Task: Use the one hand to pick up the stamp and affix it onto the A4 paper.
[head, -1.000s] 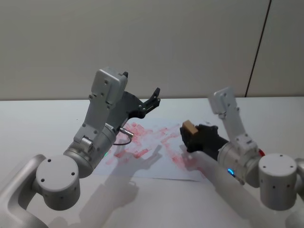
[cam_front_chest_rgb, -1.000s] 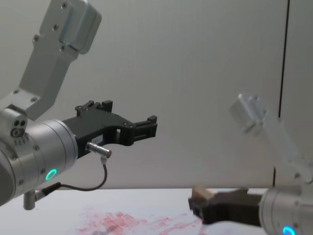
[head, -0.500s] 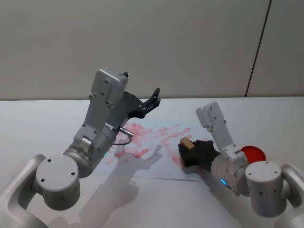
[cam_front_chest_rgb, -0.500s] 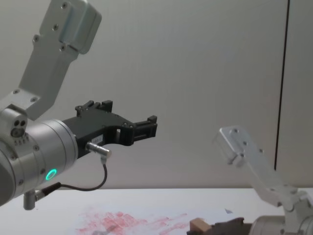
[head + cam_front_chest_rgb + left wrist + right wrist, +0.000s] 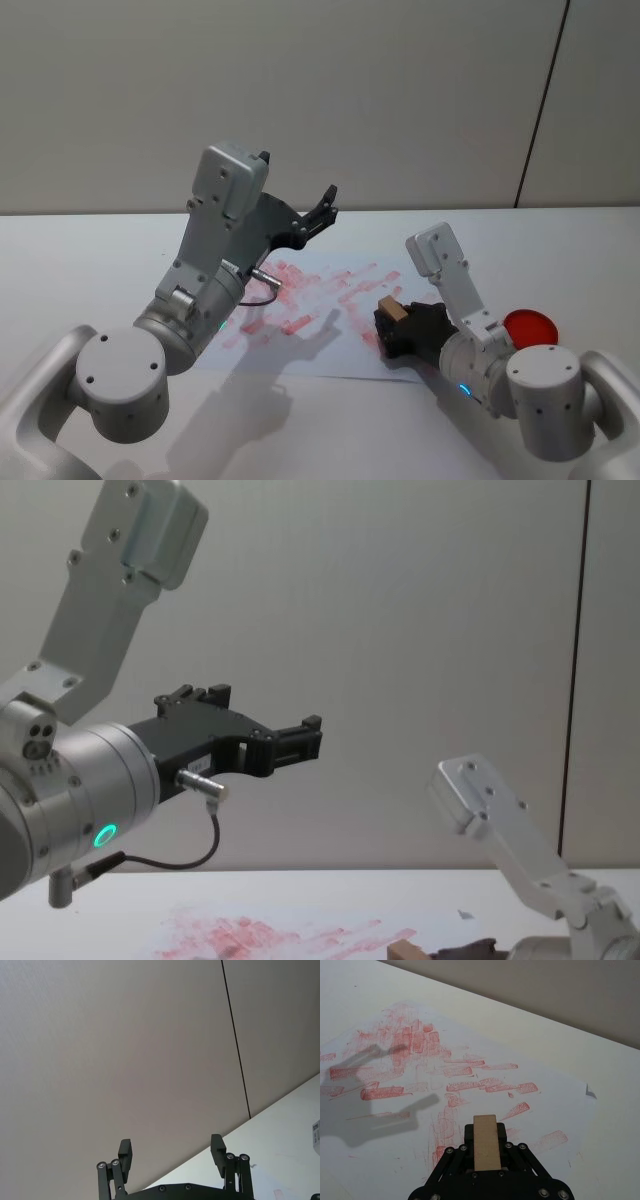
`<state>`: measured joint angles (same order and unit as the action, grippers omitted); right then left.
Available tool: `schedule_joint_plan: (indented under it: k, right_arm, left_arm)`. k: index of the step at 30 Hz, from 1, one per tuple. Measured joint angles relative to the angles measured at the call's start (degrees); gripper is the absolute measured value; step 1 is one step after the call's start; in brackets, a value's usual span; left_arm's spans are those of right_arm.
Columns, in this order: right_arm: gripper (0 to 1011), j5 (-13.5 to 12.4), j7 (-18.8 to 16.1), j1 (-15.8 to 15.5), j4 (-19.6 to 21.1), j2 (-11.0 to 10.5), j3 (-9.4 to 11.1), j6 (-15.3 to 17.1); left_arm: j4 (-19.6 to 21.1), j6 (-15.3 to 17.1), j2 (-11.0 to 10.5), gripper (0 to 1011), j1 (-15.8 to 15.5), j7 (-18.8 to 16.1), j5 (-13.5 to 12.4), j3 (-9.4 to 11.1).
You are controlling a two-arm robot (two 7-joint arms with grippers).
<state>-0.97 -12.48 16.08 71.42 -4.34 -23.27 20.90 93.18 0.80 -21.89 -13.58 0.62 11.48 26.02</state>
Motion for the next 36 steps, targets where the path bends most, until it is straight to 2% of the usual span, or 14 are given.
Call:
schedule_joint_plan:
  k: [10, 14, 20, 25, 27, 34, 36]
  right_arm:
    - [220, -1.15, 0.92, 0.05, -0.38, 0.35, 0.08, -0.95]
    - [220, -2.49, 1.15, 0.0, 0.97, 0.31, 0.37, -1.18]
    - [219, -5.49, 1.88, -0.3, 5.61, -0.2, 1.56, -1.36]
    - [220, -8.27, 2.9, -0.94, 10.27, -1.48, 3.19, -0.44]
    - [220, -9.86, 3.67, -1.68, 13.25, -2.85, 4.55, 0.41]
    - [220, -12.54, 5.25, -4.0, 18.23, -6.34, 7.41, 2.66]
    - [220, -13.39, 5.81, -5.53, 20.26, -8.29, 8.81, 3.86]
  left_arm:
    - [0.0, 0.0, 0.0, 1001, 0.0, 0.0, 0.0, 0.0]
    - [0.0, 0.0, 0.0, 1001, 0.0, 0.01, 0.0, 0.0]
    - [0.0, 0.0, 0.0, 1001, 0.0, 0.01, 0.0, 0.0]
    - [0.0, 0.0, 0.0, 1001, 0.0, 0.01, 0.0, 0.0]
    - [0.0, 0.0, 0.0, 1001, 0.0, 0.01, 0.0, 0.0]
    - [0.0, 0.0, 0.0, 1001, 0.0, 0.01, 0.0, 0.0]
    - [0.0, 0.0, 0.0, 1001, 0.0, 0.01, 0.0, 0.0]
